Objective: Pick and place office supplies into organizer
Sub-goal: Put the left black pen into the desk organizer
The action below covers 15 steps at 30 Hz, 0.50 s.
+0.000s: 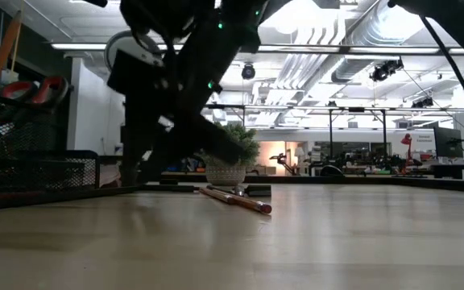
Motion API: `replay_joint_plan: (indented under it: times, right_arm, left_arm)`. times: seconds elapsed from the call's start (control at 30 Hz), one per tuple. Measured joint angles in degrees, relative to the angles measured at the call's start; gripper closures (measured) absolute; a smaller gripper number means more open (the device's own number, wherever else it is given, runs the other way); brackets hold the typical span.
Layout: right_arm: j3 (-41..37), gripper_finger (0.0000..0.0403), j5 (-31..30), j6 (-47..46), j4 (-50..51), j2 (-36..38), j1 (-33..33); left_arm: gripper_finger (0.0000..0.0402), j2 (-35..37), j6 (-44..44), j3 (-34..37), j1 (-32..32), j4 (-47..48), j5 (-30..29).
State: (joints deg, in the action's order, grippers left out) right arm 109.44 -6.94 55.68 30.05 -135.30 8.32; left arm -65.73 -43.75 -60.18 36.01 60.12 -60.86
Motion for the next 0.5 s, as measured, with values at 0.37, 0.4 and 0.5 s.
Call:
replay_joint_plan:
  times: [0.37, 0.4, 0.5]
  right_arm:
    - [0.01, 0.0265, 5.36, -10.92, 5.45, 5.81, -5.37]
    - [-0.01, 0.0265, 6.62, -12.36, 6.02, 5.81, -6.47]
    - [-1.9, 0.0265, 11.1, -16.13, 4.33, 5.92, -9.81]
  left_arm:
    - [0.0273, 0.0, 0.0, -0.02, 0.0, 0.02, 0.98]
    - [0.0273, 0.0, 0.0, -0.02, 0.0, 0.02, 0.96]
    - [0.0273, 0.0, 0.0, -0.02, 0.0, 0.02, 0.87]
